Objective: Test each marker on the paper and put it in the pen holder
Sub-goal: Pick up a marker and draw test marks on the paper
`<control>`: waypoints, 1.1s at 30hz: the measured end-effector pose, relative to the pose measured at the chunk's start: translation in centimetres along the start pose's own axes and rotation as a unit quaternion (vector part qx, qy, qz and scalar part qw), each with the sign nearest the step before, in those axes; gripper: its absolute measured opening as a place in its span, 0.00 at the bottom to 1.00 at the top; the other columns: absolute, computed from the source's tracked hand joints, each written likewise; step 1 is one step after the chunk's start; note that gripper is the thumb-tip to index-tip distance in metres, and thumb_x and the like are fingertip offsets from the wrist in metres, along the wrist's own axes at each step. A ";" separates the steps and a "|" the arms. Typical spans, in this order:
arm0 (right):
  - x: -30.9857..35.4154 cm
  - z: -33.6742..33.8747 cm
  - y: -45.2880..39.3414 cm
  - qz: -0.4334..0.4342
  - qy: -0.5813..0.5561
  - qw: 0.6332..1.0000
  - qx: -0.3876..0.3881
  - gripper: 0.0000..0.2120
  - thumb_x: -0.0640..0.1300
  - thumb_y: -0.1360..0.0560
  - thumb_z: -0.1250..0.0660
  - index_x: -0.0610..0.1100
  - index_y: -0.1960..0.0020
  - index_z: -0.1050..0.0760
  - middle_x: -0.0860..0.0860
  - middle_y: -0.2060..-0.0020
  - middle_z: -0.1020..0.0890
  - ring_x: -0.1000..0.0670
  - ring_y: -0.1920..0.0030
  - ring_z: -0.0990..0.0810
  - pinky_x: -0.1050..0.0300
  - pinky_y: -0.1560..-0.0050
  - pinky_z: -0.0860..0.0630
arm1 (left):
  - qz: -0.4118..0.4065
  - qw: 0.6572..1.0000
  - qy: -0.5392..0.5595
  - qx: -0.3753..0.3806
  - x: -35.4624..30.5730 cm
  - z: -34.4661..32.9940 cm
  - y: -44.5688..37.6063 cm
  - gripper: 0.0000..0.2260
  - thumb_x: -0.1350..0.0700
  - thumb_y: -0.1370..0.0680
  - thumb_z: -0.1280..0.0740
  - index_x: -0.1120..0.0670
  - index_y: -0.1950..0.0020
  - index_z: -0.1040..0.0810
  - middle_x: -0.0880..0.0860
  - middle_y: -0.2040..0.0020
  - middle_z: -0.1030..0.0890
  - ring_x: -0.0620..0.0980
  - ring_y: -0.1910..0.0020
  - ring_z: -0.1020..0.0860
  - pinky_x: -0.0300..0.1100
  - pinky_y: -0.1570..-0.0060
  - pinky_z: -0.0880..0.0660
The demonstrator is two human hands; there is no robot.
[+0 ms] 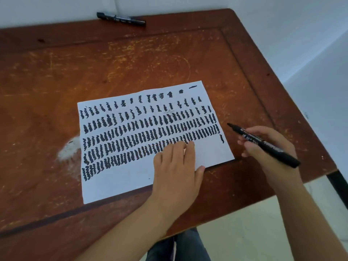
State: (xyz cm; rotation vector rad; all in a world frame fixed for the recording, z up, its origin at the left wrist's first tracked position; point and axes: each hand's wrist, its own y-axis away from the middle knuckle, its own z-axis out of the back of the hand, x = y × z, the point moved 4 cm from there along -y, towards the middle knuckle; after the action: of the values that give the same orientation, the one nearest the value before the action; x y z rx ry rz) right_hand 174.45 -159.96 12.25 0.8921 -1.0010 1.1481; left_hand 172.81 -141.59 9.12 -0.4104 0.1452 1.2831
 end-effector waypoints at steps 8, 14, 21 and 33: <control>-1.3 -2.9 -2.0 -0.005 0.039 0.999 -0.029 0.05 0.43 0.36 0.38 0.53 0.64 0.31 0.49 0.70 0.23 0.57 0.72 0.28 0.60 0.70 0.30 | -0.037 0.998 -0.014 0.049 -0.5 -2.6 0.6 0.23 0.43 0.25 0.48 0.53 0.36 0.32 0.59 0.41 0.23 0.55 0.41 0.34 0.53 0.41 0.40; -1.5 -3.7 -3.0 0.081 0.098 0.992 -0.014 0.12 0.38 0.36 0.36 0.55 0.64 0.31 0.51 0.71 0.25 0.55 0.72 0.27 0.67 0.72 0.31 | -0.027 0.997 -0.012 0.068 -0.5 -2.8 0.6 0.22 0.44 0.25 0.47 0.50 0.37 0.27 0.59 0.38 0.25 0.56 0.37 0.36 0.54 0.37 0.44; -1.9 -3.4 -2.4 0.082 0.069 0.993 -0.046 0.04 0.39 0.37 0.39 0.42 0.70 0.33 0.51 0.76 0.31 0.59 0.75 0.32 0.70 0.76 0.39 | -0.014 0.999 -0.016 0.049 -0.5 -2.8 0.4 0.20 0.45 0.25 0.47 0.49 0.38 0.26 0.57 0.39 0.24 0.55 0.38 0.35 0.53 0.37 0.44; -2.2 -3.5 -2.5 0.115 0.052 0.992 -0.022 0.13 0.47 0.37 0.43 0.37 0.70 0.32 0.53 0.77 0.31 0.59 0.76 0.32 0.69 0.78 0.40 | -0.008 0.999 -0.019 0.037 -0.7 -2.5 0.2 0.19 0.45 0.25 0.45 0.50 0.38 0.26 0.58 0.39 0.24 0.55 0.38 0.35 0.53 0.38 0.44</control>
State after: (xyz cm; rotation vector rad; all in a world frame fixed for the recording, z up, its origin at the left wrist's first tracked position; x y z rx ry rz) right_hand 177.18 -157.83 8.96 0.6862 -1.0588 1.3470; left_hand 172.73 -143.08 6.97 -0.3223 0.1564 1.2650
